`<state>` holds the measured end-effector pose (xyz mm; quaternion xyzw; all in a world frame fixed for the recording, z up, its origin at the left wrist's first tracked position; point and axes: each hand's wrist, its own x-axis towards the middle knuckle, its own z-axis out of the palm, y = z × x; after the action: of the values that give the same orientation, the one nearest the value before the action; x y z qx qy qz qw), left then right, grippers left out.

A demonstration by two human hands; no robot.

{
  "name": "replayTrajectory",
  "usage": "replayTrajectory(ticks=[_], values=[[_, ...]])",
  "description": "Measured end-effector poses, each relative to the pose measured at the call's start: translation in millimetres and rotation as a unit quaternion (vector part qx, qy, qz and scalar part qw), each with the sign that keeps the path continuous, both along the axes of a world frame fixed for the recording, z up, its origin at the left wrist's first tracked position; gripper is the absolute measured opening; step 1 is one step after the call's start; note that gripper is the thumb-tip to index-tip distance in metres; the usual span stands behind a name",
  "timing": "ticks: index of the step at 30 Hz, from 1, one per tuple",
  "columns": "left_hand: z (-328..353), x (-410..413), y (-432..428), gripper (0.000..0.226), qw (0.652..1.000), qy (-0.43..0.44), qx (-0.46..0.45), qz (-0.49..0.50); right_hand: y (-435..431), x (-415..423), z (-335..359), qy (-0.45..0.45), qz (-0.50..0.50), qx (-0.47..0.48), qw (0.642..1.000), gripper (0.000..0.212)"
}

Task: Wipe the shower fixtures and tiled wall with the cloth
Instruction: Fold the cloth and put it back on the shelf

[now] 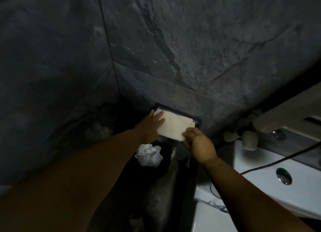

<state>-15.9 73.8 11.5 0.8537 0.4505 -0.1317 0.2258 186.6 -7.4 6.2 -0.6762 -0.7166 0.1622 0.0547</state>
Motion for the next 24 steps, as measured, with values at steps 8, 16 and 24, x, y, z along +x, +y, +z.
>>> replayTrajectory(ticks=[8, 16, 24], values=[[-14.7, 23.3, -42.0, 0.066, 0.992, -0.008, 0.076, 0.101, 12.3, -14.1, -5.2, -0.12, 0.072, -0.082, 0.987, 0.062], [-17.6, 30.8, -15.9, 0.078, 0.998, -0.007, 0.051, 0.035, 20.7, -12.0, -4.3, -0.141, 0.016, -0.056, 0.988, 0.063], [-19.5, 17.9, -24.4, 0.068, 0.995, -0.045, 0.06, 0.063, 18.1, -11.9, -10.6, -0.119, 0.111, -0.07, 0.984, 0.059]])
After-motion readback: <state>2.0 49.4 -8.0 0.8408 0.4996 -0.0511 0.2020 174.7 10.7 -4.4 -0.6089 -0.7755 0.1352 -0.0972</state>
